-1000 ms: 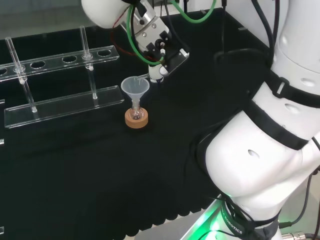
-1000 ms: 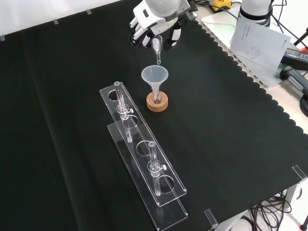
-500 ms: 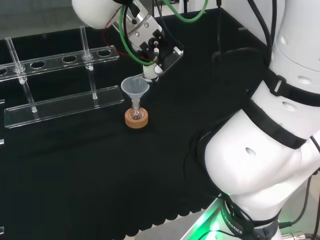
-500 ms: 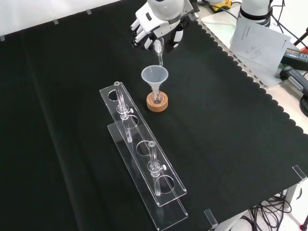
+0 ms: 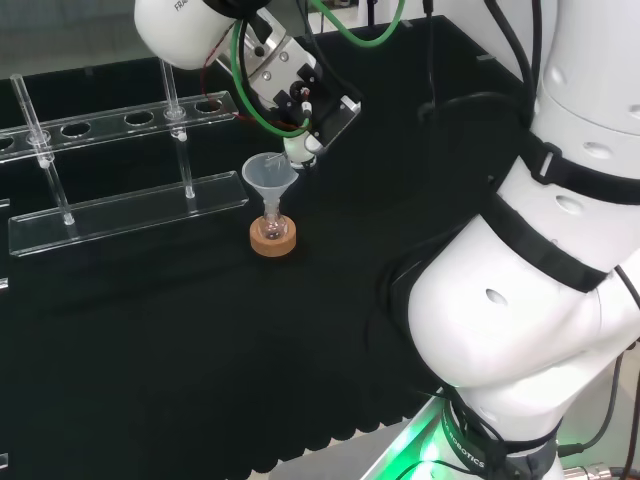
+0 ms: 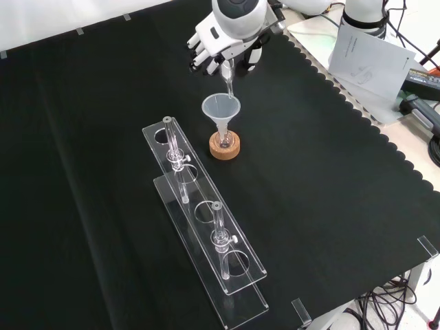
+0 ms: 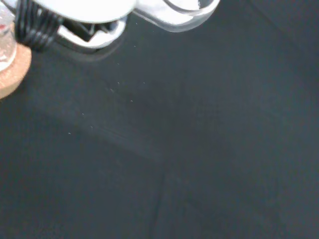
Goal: Pour all the NaCl from the weighing funnel into the round-bottom flask.
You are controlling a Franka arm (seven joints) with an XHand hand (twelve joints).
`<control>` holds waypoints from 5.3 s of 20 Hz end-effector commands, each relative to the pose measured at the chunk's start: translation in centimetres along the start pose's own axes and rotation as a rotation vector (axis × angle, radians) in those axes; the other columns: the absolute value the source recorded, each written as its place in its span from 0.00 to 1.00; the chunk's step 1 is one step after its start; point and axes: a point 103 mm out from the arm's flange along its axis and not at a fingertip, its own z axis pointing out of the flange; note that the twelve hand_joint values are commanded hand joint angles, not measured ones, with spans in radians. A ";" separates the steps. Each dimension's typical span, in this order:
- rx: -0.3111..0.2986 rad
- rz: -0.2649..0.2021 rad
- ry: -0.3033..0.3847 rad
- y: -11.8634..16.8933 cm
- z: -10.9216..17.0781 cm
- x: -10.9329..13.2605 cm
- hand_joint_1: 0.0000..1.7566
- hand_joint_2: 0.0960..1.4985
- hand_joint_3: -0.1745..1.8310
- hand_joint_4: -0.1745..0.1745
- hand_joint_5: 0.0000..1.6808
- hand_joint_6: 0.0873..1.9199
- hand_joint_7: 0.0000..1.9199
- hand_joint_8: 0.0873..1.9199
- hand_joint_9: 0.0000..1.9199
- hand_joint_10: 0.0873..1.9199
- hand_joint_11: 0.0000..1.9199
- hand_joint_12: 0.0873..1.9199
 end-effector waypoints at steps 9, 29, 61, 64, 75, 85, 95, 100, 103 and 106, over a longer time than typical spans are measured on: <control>0.025 0.030 -0.077 0.4 0.4 -0.3 0.63 0.45 0.36 1.00 0.72 0.35 0.26 0.32 0.43 0.20 0.32 0.60; 0.044 0.056 -0.143 0.6 -0.2 0.5 0.63 0.46 0.36 1.00 0.72 0.36 0.26 0.32 0.43 0.20 0.33 0.59; 0.058 0.082 -0.277 1.1 -1.2 1.1 0.63 0.46 0.36 1.00 0.72 0.36 0.25 0.32 0.42 0.20 0.33 0.59; 0.003 0.048 -0.227 1.5 -0.3 0.2 0.63 0.46 0.36 1.00 0.72 0.36 0.25 0.32 0.42 0.20 0.33 0.59; 0.055 0.078 -0.310 1.6 -0.9 0.4 0.63 0.46 0.36 1.00 0.72 0.36 0.25 0.32 0.42 0.20 0.33 0.59; 0.080 0.095 -0.343 1.3 -2.0 1.4 0.63 0.46 0.36 1.00 0.72 0.36 0.25 0.32 0.41 0.20 0.33 0.59; 0.105 0.097 -0.386 1.6 -2.1 1.6 0.63 0.46 0.36 1.00 0.72 0.36 0.25 0.32 0.41 0.19 0.32 0.59; 0.110 0.106 -0.420 1.7 -2.3 1.7 0.63 0.46 0.36 1.00 0.72 0.36 0.25 0.32 0.41 0.19 0.32 0.59; 0.111 0.109 -0.417 1.7 -2.3 1.9 0.63 0.46 0.36 1.00 0.72 0.37 0.25 0.32 0.41 0.19 0.32 0.59; 0.113 0.114 -0.427 1.6 -2.6 2.1 0.63 0.46 0.36 1.00 0.71 0.37 0.24 0.32 0.40 0.19 0.32 0.59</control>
